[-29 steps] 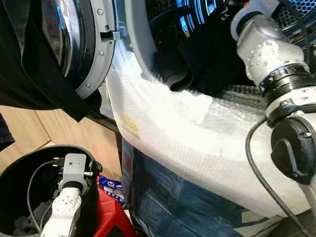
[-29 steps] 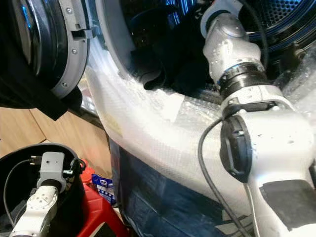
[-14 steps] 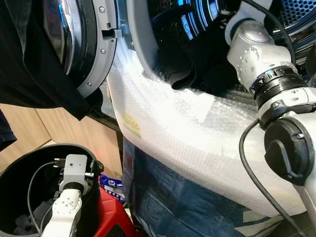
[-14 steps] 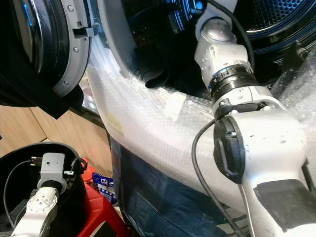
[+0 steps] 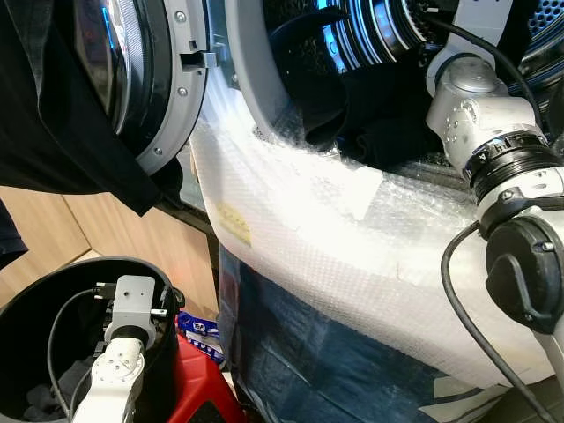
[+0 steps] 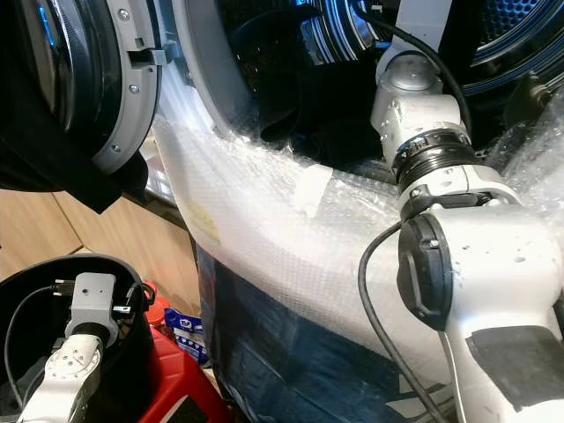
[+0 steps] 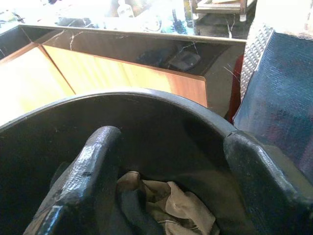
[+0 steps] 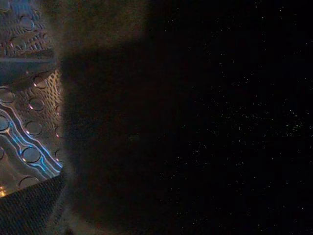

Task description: Clothes washing

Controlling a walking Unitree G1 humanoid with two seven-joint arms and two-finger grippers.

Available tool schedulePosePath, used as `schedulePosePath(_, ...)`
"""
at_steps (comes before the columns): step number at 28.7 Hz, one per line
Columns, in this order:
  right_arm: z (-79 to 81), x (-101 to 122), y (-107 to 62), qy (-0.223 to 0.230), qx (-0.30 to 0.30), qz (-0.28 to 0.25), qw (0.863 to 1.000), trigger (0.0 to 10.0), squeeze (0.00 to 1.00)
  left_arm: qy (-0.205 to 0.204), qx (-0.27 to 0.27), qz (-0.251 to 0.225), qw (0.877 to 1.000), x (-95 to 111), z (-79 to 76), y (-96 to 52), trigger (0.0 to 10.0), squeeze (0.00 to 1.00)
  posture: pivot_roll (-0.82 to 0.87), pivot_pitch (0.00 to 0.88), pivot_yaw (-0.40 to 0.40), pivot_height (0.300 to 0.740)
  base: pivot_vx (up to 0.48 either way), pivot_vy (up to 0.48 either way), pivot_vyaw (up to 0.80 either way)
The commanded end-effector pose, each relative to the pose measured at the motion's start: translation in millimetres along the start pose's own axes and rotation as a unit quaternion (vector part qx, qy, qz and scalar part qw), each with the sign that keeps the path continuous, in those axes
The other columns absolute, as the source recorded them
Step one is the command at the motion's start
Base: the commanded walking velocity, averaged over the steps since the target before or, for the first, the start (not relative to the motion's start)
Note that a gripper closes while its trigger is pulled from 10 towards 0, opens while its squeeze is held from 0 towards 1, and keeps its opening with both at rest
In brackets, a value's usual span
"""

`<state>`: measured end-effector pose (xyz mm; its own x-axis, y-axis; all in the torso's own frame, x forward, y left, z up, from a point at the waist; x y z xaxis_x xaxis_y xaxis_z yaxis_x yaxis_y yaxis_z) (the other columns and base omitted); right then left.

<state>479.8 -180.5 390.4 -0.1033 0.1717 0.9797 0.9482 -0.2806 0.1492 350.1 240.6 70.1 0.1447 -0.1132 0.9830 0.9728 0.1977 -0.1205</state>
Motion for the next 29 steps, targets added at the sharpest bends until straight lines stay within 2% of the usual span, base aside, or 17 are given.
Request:
schedulePosePath(1,-3.6,1,0.9,-0.016,0.001,-0.005,1.0,10.0,1.0,0.003,-0.023,0.021,0.999,-8,-9.3,-2.3,10.0,0.0,0.08,0.0,-0.013,0.74,0.0,0.0,0.0)
schedulePosePath(4,3.3,4,0.1,-0.056,0.02,-0.018,0.998,10.0,1.0,0.009,-0.029,0.027,0.999,-12,-11.3,-3.6,10.0,0.0,0.08,0.0,-0.013,0.74,0.0,0.0,0.0)
schedulePosePath(8,4.5,1,0.2,-0.05,0.026,-0.012,0.998,10.0,1.0,0.005,-0.026,0.028,0.999,-12,-9.8,-3.7,10.0,0.0,0.08,0.0,-0.008,0.74,0.0,0.0,0.0)
schedulePosePath(13,-1.2,-8,2.0,-0.011,0.034,0.012,0.999,10.0,1.0,0.005,-0.027,0.028,0.999,-9,-7.4,-1.8,10.0,0.0,0.07,0.0,-0.002,0.74,0.0,0.0,0.0)
schedulePosePath(17,-20.2,0,4.3,-0.049,0.0,-0.003,0.999,10.0,1.0,0.015,-0.036,0.023,0.999,-5,-11.3,0.1,10.0,0.0,0.06,0.0,-0.006,0.74,0.0,0.0,0.0)
schedulePosePath(19,-31.7,6,5.1,-0.084,-0.022,-0.016,0.996,10.0,1.0,0.01,-0.034,0.021,0.999,-4,-11.2,0.6,10.0,0.0,0.06,0.0,-0.007,0.74,0.0,0.0,0.0)
schedulePosePath(23,-39.9,7,5.0,-0.082,-0.05,-0.016,0.995,10.0,1.0,0.018,-0.038,0.025,0.999,-6,-11.4,0.5,10.0,0.0,0.05,0.0,-0.005,0.74,0.0,0.0,0.0)
schedulePosePath(26,-36.0,4,4.8,-0.083,-0.045,-0.012,0.995,10.0,1.0,0.019,-0.039,0.028,0.999,-6,-11.6,1.5,10.0,0.0,0.05,0.0,-0.003,0.74,0.0,0.0,0.0)
schedulePosePath(29,-13.7,1,3.3,-0.094,0.005,-0.009,0.996,10.0,1.0,0.017,-0.039,0.029,0.999,-6,-11.5,2.1,10.0,0.0,0.06,0.0,-0.003,0.74,0.0,0.0,0.0)
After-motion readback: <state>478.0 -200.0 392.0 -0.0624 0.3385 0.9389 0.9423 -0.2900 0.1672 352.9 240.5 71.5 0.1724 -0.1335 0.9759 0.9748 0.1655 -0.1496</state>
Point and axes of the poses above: a point about 5 cm out from each wrist's last joint towards the gripper, its own y axis pointing out of the wrist towards the gripper, its own x axis along the axis of the wrist's last joint, z = x × y, the point moved 6 cm from there along y, pointing out of the wrist towards the gripper, and after that the axes turned 6 degrees about -y, right-handed, at the moved point
